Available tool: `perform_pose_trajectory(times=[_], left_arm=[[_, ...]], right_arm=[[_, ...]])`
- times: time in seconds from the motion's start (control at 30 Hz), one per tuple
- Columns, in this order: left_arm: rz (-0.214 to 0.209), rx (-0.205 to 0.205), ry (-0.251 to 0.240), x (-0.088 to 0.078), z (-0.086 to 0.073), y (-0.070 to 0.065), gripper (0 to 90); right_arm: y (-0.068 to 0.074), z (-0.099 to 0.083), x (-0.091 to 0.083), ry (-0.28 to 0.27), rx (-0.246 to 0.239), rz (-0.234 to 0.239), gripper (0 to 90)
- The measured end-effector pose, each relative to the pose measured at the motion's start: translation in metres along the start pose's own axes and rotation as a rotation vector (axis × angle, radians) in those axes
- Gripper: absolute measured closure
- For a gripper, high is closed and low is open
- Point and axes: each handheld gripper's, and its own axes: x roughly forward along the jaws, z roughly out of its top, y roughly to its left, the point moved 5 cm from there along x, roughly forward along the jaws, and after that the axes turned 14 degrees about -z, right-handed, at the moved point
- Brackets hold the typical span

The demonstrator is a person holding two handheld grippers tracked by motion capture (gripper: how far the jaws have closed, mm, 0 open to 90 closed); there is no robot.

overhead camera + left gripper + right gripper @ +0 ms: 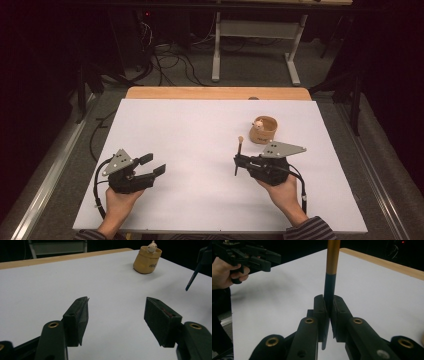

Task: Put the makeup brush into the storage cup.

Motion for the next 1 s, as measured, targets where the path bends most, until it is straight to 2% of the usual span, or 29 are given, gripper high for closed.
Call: perform_pose_trajectory(times=[0.2,0.37,1.0], left_arm=[[-0.003,0.003,0.006,0.004,-0.002,0.000,36.6],[0.004,-0.009,0.000,0.004,-0.003,0.002,35.2],[-0.013,-0.009,0.003,0.007,-0.005,0.001,34.2]], right_arm=[[-0.021,-0.001,-0.014,-0.003,0.026,-0.045,85.7],[-0.034,-0.001,-0.024,-0.022,0.052,-0.067,85.7],[-0.055,0.011,-0.037,-0.036,0.069,-0.116,85.6]])
